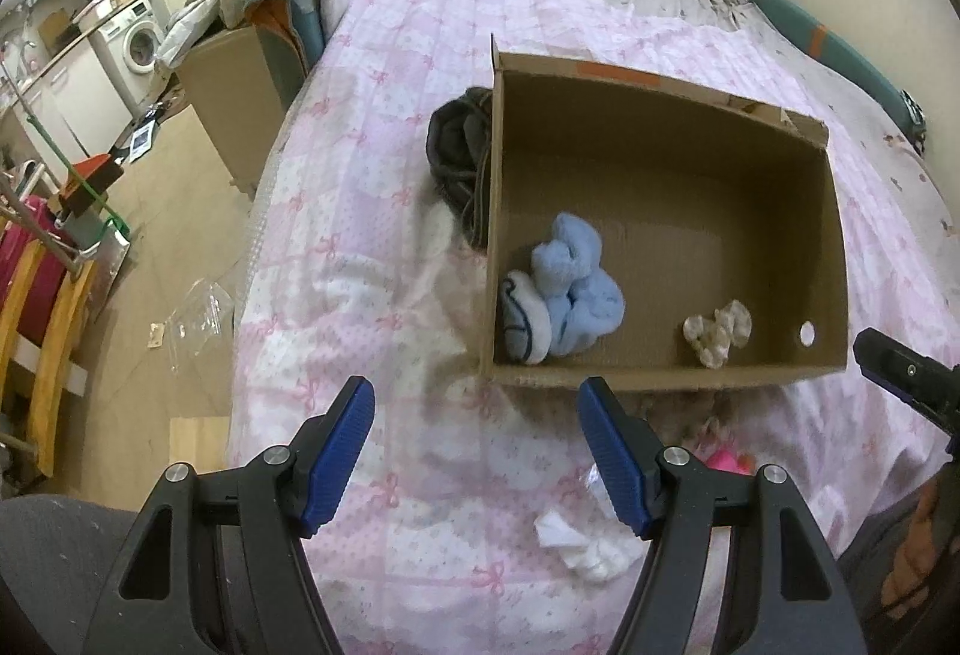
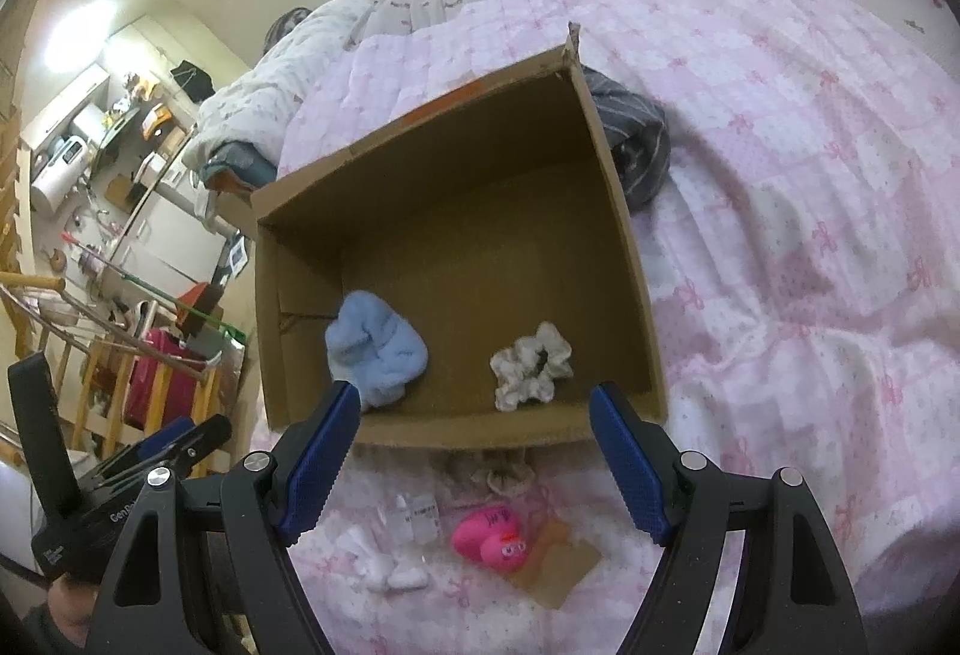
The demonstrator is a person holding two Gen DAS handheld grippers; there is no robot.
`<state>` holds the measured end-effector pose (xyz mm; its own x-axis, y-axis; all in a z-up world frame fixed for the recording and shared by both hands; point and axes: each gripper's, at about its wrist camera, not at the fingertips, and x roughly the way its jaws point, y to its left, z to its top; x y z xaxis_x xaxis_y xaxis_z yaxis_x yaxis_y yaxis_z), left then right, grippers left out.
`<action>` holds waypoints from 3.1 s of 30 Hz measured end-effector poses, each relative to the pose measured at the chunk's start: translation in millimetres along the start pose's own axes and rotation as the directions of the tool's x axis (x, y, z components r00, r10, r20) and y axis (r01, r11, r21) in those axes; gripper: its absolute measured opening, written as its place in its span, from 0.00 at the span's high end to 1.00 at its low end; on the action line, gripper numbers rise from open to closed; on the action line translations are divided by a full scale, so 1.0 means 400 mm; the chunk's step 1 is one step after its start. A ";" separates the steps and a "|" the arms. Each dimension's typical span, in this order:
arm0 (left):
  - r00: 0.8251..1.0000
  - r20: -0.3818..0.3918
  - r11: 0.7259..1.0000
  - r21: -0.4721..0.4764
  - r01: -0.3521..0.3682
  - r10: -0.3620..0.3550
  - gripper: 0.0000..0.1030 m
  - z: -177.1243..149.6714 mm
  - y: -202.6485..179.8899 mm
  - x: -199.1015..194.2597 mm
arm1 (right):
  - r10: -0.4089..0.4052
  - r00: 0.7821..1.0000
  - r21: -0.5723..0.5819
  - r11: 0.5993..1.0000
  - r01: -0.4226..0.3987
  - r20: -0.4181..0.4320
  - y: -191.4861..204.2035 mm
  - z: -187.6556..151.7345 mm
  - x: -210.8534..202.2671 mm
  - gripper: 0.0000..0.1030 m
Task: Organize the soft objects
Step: 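Grasp the white sock with the left gripper while the right gripper grasps the tan card, then carry the white sock and tan card into the box and open both grippers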
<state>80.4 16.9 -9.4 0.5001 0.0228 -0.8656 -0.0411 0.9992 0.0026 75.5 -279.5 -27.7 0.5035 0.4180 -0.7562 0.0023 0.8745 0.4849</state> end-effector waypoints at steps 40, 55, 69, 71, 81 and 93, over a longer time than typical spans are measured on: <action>0.902 -0.376 0.973 0.001 0.230 -0.212 0.34 -0.148 -0.101 0.199 | -0.137 0.977 0.106 0.982 0.155 -0.162 -0.064 -0.125 0.039 0.19; 0.883 -0.442 0.964 0.130 0.234 -0.155 0.76 -0.195 -0.173 0.253 | -0.143 0.974 0.117 0.979 0.165 -0.173 -0.077 -0.128 0.039 0.19; 0.933 -0.316 0.983 0.012 0.184 -0.171 0.76 -0.141 -0.039 0.132 | -0.079 0.912 0.177 0.971 0.162 -0.403 -0.121 -0.175 0.161 0.51; 0.933 -0.315 0.982 0.010 0.189 -0.176 0.76 -0.145 -0.035 0.125 | -0.088 0.902 0.159 0.973 0.170 -0.422 -0.116 -0.182 0.178 0.51; 0.940 -0.295 0.985 -0.023 0.171 -0.170 0.76 -0.133 -0.035 0.132 | -0.063 0.923 0.126 0.985 0.119 -0.379 -0.093 -0.175 0.129 0.90; 0.956 -0.261 0.991 -0.044 0.129 -0.136 0.76 -0.126 -0.028 0.128 | 0.012 0.980 0.069 0.998 0.002 -0.197 -0.023 -0.134 0.038 0.90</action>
<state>63.0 5.2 -79.0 0.2582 -0.1234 -0.9582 -0.0139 0.9912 -0.1314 36.6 -268.0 -67.1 0.3236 0.4682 -0.8222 0.0632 0.8563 0.5125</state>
